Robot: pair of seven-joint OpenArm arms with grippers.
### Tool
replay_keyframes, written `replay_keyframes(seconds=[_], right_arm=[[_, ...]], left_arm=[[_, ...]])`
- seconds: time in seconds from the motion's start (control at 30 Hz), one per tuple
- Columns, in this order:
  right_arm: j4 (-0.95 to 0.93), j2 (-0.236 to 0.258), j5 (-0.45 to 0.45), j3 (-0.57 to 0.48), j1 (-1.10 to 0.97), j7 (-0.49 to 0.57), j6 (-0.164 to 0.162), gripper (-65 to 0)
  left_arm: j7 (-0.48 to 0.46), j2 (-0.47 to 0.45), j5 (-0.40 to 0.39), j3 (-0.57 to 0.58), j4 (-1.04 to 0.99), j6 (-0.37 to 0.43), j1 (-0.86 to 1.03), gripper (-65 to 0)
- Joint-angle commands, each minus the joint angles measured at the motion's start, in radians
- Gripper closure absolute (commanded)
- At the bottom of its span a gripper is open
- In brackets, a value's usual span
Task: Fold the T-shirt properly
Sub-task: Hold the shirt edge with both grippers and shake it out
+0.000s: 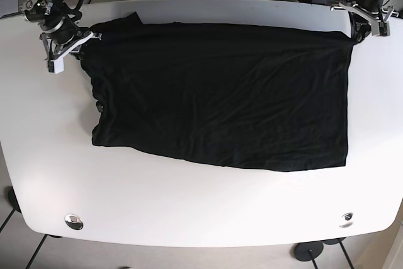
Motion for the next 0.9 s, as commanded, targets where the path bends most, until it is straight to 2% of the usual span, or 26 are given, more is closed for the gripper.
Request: replay_keyframes(seconds=[0.03, 0.2, 0.23, 0.27, 0.37, 0.43, 0.5, 0.63, 0.77, 0.9], right_arm=[[0.007, 0.000, 0.013, 0.025, 0.015, 0.025, 0.003, -1.9], [0.004, -0.003, 0.015, 0.034, 0.016, 0.025, 0.004, -2.1], [0.006, -0.025, 0.032, 0.052, 0.016, 0.025, 0.006, -2.1], [0.004, -0.040, 0.096, 0.114, 0.016, 0.022, 0.006, -2.1], [-0.034, -0.045, 0.236, 0.192, 0.019, 0.022, -0.003, -1.9], [-0.043, -0.038, 0.280, 0.209, 0.021, 0.019, -0.003, -1.9], [-0.046, -0.018, 0.317, 0.213, 0.021, -0.034, 0.003, -1.9], [-0.059, -0.017, 0.464, 0.209, 0.019, -0.100, 0.004, -1.9], [-0.071, -0.012, 0.552, 0.218, 0.021, -0.143, -0.003, -1.9], [-0.079, 0.015, 0.555, 0.216, 0.022, -0.143, -0.003, -2.4]], left_arm=[[-0.027, -0.016, -0.010, -0.007, 0.025, -0.005, 0.007, -0.6], [-0.026, -0.016, -0.008, -0.010, 0.025, -0.006, 0.007, -0.6], [-0.026, -0.016, -0.008, -0.010, 0.024, -0.006, 0.007, -0.6], [-0.026, -0.018, -0.008, -0.009, 0.024, -0.008, 0.007, -0.6], [-0.026, -0.018, -0.007, -0.007, 0.024, -0.008, 0.007, -0.6], [-0.027, -0.021, -0.007, -0.007, 0.024, -0.008, 0.005, -0.6], [-0.027, -0.021, -0.011, -0.007, 0.024, -0.008, 0.005, -0.6], [-0.023, -0.019, -0.007, -0.007, 0.025, -0.008, -0.043, -0.6], [-0.023, -0.024, -0.007, -0.007, 0.025, -0.008, -0.049, -0.6], [-0.024, -0.024, -0.007, -0.009, 0.025, -0.008, -0.049, -0.6]])
